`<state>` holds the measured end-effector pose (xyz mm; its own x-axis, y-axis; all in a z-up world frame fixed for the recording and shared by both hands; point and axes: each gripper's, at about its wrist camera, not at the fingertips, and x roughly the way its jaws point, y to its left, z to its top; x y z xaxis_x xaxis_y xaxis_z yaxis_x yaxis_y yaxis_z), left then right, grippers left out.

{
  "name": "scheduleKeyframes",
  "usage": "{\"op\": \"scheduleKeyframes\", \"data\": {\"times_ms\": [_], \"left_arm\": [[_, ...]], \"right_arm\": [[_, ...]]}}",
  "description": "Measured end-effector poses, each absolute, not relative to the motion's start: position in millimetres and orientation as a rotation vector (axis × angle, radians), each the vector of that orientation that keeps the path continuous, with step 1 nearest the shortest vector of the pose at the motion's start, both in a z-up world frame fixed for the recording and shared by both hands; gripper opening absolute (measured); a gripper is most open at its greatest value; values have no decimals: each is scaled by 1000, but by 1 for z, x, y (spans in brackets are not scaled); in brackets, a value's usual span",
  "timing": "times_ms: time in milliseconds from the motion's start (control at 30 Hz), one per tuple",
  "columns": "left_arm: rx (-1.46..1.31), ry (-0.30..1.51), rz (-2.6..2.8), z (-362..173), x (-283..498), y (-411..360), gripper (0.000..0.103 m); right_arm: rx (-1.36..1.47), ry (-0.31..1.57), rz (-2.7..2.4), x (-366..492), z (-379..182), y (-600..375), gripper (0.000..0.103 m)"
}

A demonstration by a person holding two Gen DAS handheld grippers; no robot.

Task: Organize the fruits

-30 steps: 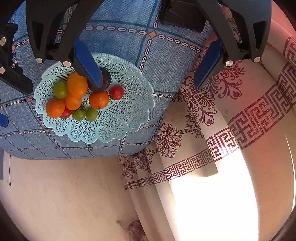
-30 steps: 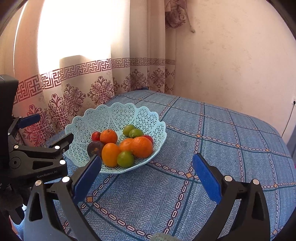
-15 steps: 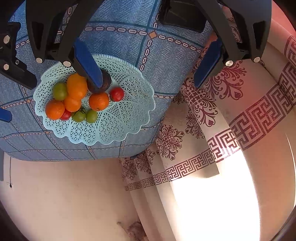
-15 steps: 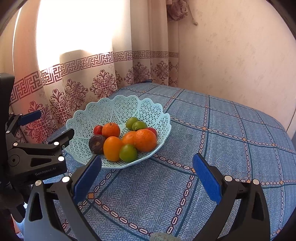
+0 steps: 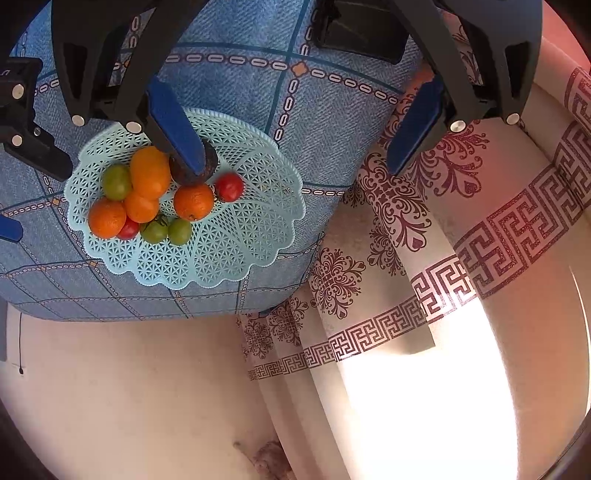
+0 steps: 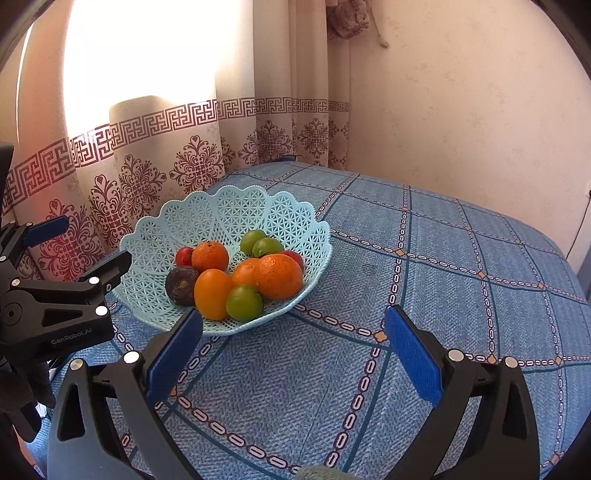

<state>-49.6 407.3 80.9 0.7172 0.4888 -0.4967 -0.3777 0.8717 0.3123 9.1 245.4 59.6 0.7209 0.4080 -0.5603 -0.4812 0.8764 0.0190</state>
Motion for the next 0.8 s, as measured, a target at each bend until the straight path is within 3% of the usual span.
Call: {"op": "scheduleKeyframes", "data": {"times_ms": [800], "left_arm": [[252, 612, 449, 81, -49, 401, 100]], "right_arm": [[-144, 606, 498, 10, 54, 248, 98]]}}
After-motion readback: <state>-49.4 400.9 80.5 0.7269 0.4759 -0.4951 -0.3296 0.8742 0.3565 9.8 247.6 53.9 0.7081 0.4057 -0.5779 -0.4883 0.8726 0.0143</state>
